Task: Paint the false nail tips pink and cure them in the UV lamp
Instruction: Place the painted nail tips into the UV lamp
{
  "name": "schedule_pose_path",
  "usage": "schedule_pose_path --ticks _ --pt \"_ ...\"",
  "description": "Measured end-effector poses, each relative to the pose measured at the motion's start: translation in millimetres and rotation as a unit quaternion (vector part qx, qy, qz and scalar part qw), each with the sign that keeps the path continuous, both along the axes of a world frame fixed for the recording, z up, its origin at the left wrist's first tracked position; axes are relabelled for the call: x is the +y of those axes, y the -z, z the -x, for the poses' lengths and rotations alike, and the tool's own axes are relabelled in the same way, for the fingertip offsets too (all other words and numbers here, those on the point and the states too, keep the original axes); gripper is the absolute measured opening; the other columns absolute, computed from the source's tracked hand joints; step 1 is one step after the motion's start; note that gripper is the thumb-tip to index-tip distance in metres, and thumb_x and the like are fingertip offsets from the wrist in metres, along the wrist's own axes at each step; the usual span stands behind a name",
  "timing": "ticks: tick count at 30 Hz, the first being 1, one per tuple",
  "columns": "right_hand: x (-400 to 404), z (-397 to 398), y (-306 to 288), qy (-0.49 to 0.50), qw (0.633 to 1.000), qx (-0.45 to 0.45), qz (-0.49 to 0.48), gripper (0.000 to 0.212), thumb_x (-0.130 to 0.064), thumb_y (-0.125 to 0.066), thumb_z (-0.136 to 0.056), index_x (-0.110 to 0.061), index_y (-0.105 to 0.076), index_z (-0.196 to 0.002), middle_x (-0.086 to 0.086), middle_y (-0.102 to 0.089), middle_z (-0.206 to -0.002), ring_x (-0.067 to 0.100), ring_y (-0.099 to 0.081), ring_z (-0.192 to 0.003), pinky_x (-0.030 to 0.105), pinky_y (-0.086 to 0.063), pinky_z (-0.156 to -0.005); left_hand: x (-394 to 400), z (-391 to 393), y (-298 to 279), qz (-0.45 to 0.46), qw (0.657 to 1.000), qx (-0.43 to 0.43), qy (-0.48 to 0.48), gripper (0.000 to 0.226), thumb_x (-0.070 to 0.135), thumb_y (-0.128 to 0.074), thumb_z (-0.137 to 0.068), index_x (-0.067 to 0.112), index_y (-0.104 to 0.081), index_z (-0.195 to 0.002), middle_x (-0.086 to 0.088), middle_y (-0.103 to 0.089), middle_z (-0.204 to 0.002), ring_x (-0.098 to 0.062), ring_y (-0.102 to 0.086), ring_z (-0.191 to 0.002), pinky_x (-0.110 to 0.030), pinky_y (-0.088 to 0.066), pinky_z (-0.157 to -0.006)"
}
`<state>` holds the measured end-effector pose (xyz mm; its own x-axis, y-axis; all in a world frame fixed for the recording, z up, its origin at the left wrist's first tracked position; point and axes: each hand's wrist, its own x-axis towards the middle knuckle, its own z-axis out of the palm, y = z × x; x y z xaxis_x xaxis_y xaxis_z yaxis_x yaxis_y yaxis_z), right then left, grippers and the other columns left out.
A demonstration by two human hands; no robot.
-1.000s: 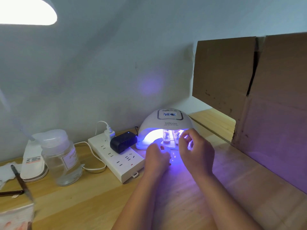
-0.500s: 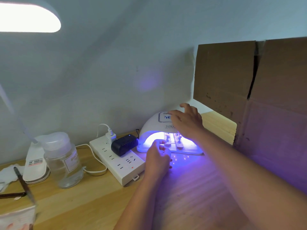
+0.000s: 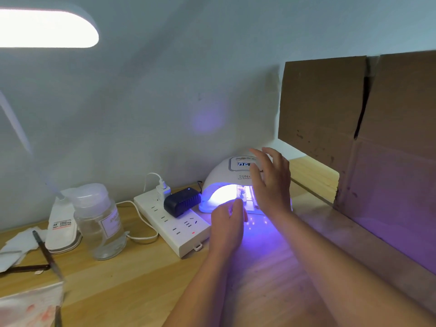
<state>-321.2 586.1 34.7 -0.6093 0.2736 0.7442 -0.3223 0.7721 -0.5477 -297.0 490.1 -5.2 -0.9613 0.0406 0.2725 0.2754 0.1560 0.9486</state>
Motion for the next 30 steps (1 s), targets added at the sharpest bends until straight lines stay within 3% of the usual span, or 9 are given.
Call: schedule_pose_path --ticks 4,7,9,12,15,18,21,25,30 --pt "-26.8 -23.8 14.3 0.026 0.982 0.137 0.129 0.042 -0.028 -0.034 -0.084 -0.003 -0.062 -0.102 0.01 -0.06 -0.101 0.016 -0.044 -0.095 0.025 -0.033 -0.084 0.1 -1.7 1.1 -0.002 1.0 0.016 0.0 0.051 0.034 -0.037 -0.087 0.021 -0.043 -0.037 0.007 -0.04 -0.036 -0.004 -0.036 -0.04 -0.014 -0.031 -0.045" --pt "-58.8 -44.2 20.9 0.006 0.941 0.14 0.308 0.033 -0.037 -0.033 -0.079 -0.015 -0.054 -0.091 -0.012 -0.055 -0.093 -0.003 -0.044 -0.089 0.015 -0.032 -0.081 -3.3 -5.5 -2.4 0.028 0.999 0.037 0.008 0.051 0.018 -0.041 -0.097 0.031 -0.039 -0.049 0.008 -0.043 -0.041 0.007 -0.045 -0.045 -0.008 -0.034 -0.049" --pt "-79.3 -58.7 23.6 0.001 0.91 0.118 0.397 0.023 -0.043 -0.033 -0.077 -0.025 -0.046 -0.083 -0.018 -0.051 -0.087 0.0 -0.044 -0.087 0.012 -0.034 -0.076 -6.9 -10.9 -7.2 0.035 0.998 0.052 0.018 0.043 0.012 -0.043 -0.096 0.029 -0.039 -0.056 0.011 -0.05 -0.042 0.014 -0.048 -0.049 -0.003 -0.036 -0.052" --pt "-99.1 -78.2 19.2 -0.001 0.873 0.113 0.475 0.01 -0.031 -0.036 -0.082 -0.029 -0.041 -0.074 -0.014 -0.048 -0.08 0.011 -0.045 -0.084 0.006 -0.035 -0.067 -17.8 -18.0 -13.4 0.023 0.997 0.063 -0.03 0.051 0.009 -0.04 -0.097 0.023 -0.038 -0.047 0.004 -0.045 -0.043 0.002 -0.046 -0.043 -0.011 -0.033 -0.049" --pt "-114.6 -90.3 10.8 -0.039 0.853 0.129 0.504 0.011 -0.023 -0.035 -0.082 -0.024 -0.039 -0.072 -0.008 -0.045 -0.078 -0.01 -0.046 -0.068 0.002 -0.035 -0.06 -29.6 -28.2 -31.1 -0.069 0.996 0.047 -0.008 0.055 0.013 -0.038 -0.097 0.02 -0.042 -0.043 0.003 -0.042 -0.042 -0.006 -0.036 -0.039 -0.02 -0.029 -0.046" --pt "-141.4 -103.1 12.6 -0.098 0.861 0.101 0.489 0.008 -0.022 -0.036 -0.08 -0.023 -0.039 -0.073 -0.009 -0.046 -0.075 -0.005 -0.045 -0.065 0.012 -0.036 -0.062 -54.5 -41.9 -59.1 -0.201 0.979 0.027 0.016 0.046 0.017 -0.031 -0.097 0.012 -0.046 -0.054 0.005 -0.048 -0.043 -0.011 -0.029 -0.035 -0.02 -0.024 -0.038" --pt "-164.9 -114.8 20.1 -0.181 0.889 0.076 0.414 0.01 -0.019 -0.038 -0.083 -0.024 -0.04 -0.075 -0.014 -0.046 -0.069 0.004 -0.042 -0.065 0.022 -0.036 -0.063 -85.9 -59.8 -89.2 -0.239 0.969 0.056 0.006 0.039 0.019 -0.031 -0.097 0.011 -0.049 -0.063 0.005 -0.05 -0.045 -0.012 -0.029 -0.035 -0.014 -0.021 -0.034" --pt "-182.9 -125.9 27.3 -0.271 0.923 0.024 0.271 0.019 -0.019 -0.042 -0.085 -0.026 -0.038 -0.067 -0.014 -0.043 -0.057 0.003 -0.036 -0.055 0.018 -0.031 -0.053 -130.9 -99.8 -114.3 -0.222 0.965 0.138 0.007 0.032 0.024 -0.035 -0.094 0.012 -0.051 -0.069 0.0 -0.051 -0.054 -0.011 -0.03 -0.035 -0.013 -0.021 -0.035" --pt "-192.6 -137.4 37.9 -0.273 0.954 -0.088 0.088 0.03 -0.03 -0.052 -0.082 -0.025 -0.035 -0.058 -0.012 -0.045 -0.052 0.009 -0.039 -0.054 0.025 -0.034 -0.053 -201.4 -156.7 -104.0 -0.098 0.968 0.229 -0.022 0.023 0.025 -0.036 -0.086 0.019 -0.055 -0.075 0.003 -0.054 -0.057 -0.013 -0.035 -0.041 -0.017 -0.025 -0.039"
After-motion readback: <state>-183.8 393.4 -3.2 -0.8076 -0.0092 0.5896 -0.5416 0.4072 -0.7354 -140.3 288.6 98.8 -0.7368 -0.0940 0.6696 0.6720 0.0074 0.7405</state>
